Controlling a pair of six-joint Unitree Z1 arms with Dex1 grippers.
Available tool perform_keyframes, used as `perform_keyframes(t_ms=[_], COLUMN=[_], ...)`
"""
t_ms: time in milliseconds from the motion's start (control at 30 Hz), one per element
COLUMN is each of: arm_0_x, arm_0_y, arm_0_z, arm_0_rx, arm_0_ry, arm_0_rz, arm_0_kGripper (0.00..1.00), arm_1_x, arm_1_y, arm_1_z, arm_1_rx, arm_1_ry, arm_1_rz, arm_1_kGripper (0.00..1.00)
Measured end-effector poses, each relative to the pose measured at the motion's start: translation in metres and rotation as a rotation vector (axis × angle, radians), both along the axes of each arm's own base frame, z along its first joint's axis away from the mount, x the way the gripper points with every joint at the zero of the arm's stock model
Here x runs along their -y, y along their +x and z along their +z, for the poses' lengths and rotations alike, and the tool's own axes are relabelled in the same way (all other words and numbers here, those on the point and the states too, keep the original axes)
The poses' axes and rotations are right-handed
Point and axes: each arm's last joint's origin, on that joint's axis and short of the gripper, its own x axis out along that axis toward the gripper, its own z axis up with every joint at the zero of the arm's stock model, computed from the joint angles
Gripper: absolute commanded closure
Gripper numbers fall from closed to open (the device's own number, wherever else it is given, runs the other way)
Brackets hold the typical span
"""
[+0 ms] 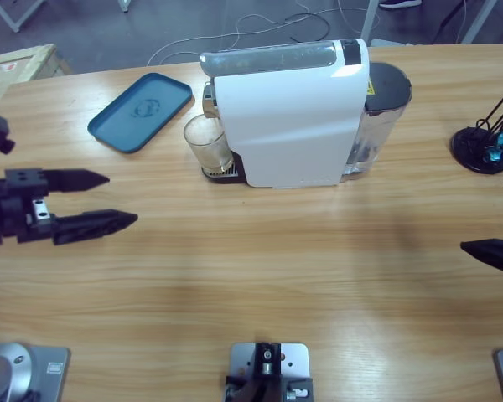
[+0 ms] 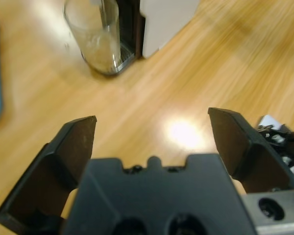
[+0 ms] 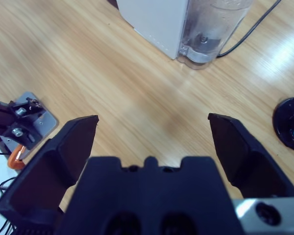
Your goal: Pour coffee
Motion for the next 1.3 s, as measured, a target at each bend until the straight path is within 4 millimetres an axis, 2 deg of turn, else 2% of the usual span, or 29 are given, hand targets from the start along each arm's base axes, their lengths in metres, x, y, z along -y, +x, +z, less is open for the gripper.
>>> perform_keyframes(t_ms=[100, 200, 300, 533, 733, 1067, 1300], arm_0_x=[0.005, 0.006, 0.011, 0.027, 0.045, 0.063, 0.068], arm_0_y=[0.01, 0.029, 0.05, 0.087, 0.11, 0.141, 0.149], arm_0_z=[0.008, 0.015, 0.012, -0.01, -0.034, -0.071, -0.088], arm_0_rx=[0.123, 0.224, 0.274, 0.296, 0.293, 0.301, 0.302], arm_0_ry=[0.027, 0.054, 0.097, 0.117, 0.05, 0.007, -0.004], arm_0_rz=[-0.065, -0.065, -0.085, -0.117, -0.187, -0.219, -0.229], arm_0_kGripper=[0.013, 0.013, 0.013, 0.013, 0.013, 0.013, 0.013], arm_1_x=[-0.001, -0.004, -0.006, -0.017, -0.024, -0.026, -0.026], arm_1_y=[0.0, 0.003, 0.004, 0.012, 0.019, 0.021, 0.021], arm_1_z=[0.0, -0.003, -0.004, -0.006, -0.004, -0.006, -0.006], arm_1_rx=[-0.005, -0.023, -0.041, -0.077, -0.084, -0.095, -0.095], arm_1_ry=[-0.001, -0.01, -0.011, -0.03, -0.038, -0.049, -0.049], arm_1_rz=[0.003, 0.01, 0.024, 0.036, 0.039, 0.039, 0.039], arm_1_kGripper=[0.0, 0.0, 0.0, 0.0, 0.0, 0.0, 0.0])
